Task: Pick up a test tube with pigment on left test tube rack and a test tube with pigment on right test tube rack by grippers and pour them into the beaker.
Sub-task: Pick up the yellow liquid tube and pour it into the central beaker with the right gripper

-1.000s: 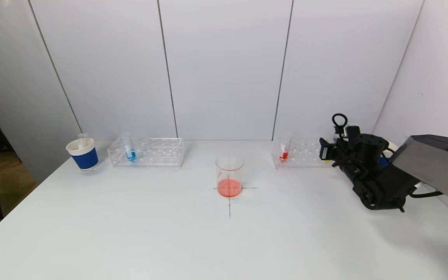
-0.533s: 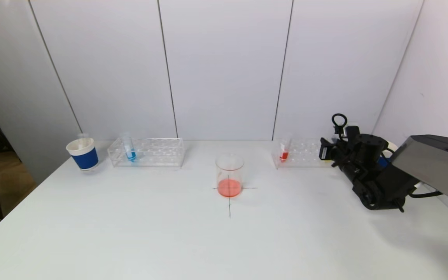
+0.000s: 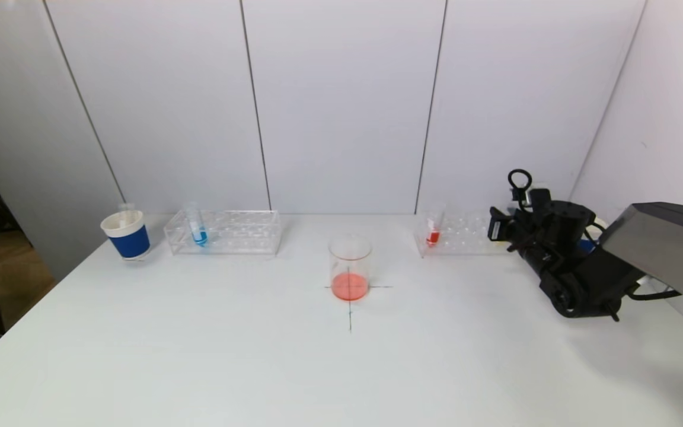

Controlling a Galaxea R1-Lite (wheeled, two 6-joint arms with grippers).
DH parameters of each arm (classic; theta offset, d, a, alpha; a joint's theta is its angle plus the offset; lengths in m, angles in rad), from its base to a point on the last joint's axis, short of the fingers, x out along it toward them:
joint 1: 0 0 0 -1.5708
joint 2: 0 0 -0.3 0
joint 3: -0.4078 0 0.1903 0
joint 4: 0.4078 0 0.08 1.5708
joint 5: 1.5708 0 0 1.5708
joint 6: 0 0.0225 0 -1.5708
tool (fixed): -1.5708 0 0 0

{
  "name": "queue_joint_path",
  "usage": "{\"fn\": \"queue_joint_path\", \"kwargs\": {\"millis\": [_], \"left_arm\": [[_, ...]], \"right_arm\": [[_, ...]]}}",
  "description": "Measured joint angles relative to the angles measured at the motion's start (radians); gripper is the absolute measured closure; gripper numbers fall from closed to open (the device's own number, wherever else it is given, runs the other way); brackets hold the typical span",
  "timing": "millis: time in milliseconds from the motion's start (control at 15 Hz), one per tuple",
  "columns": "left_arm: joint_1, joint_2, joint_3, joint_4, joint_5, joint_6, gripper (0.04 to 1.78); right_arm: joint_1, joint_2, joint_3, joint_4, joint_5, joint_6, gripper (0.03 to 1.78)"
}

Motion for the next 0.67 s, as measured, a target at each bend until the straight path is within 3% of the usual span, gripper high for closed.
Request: {"fn": "queue_joint_path", "kwargs": {"millis": [667], "left_arm": [[0.000,0.000,0.000,0.000,0.000,0.000,0.06]], "right_arm": [[0.007,-0.174,-0.023,0.195,0.001,-0.020,1.27]]}}
